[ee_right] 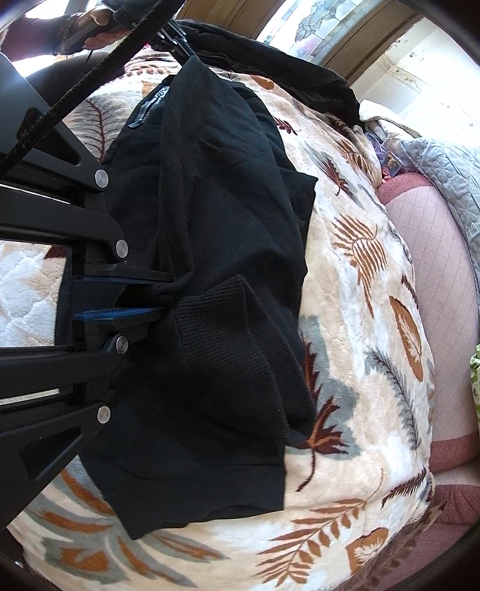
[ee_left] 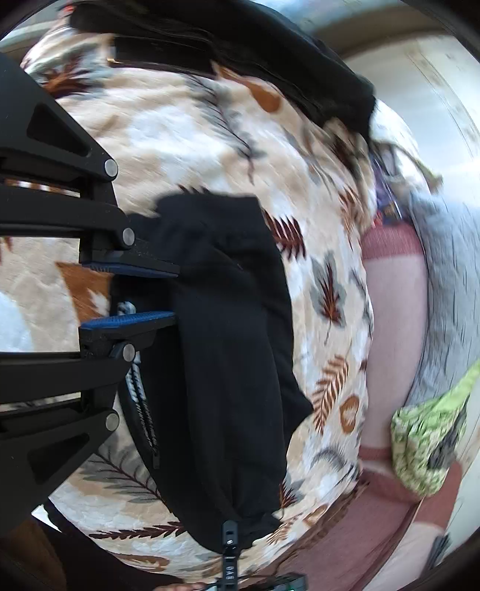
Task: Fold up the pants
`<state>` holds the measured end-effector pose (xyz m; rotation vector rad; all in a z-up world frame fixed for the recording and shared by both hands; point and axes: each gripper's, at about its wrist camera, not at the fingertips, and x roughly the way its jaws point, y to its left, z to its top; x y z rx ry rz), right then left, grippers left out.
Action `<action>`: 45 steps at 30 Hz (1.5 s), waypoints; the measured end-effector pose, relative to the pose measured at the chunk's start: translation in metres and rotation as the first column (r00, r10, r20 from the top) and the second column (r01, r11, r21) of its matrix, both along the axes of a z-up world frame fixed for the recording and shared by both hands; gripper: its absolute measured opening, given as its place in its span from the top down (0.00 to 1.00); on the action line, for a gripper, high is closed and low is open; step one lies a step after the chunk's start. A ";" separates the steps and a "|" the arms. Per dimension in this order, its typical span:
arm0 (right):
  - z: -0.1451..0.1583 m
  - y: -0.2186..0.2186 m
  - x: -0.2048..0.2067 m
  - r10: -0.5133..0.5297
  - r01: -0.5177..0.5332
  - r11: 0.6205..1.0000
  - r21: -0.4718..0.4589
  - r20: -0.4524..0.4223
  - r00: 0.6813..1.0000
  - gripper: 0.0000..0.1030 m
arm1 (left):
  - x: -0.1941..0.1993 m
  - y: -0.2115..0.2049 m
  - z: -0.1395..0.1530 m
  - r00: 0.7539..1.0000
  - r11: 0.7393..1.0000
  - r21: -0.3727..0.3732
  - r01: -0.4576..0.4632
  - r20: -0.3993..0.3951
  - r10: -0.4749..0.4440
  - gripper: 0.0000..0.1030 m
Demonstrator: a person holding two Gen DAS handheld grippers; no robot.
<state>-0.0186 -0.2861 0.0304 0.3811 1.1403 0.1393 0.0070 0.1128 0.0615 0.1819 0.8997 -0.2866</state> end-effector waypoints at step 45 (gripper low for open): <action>0.045 -0.110 -0.040 -0.352 0.383 0.905 -0.186 0.180 0.918 0.94 | 0.019 -0.072 -0.019 0.978 0.981 -0.167 -0.102 -0.196 0.069 0.43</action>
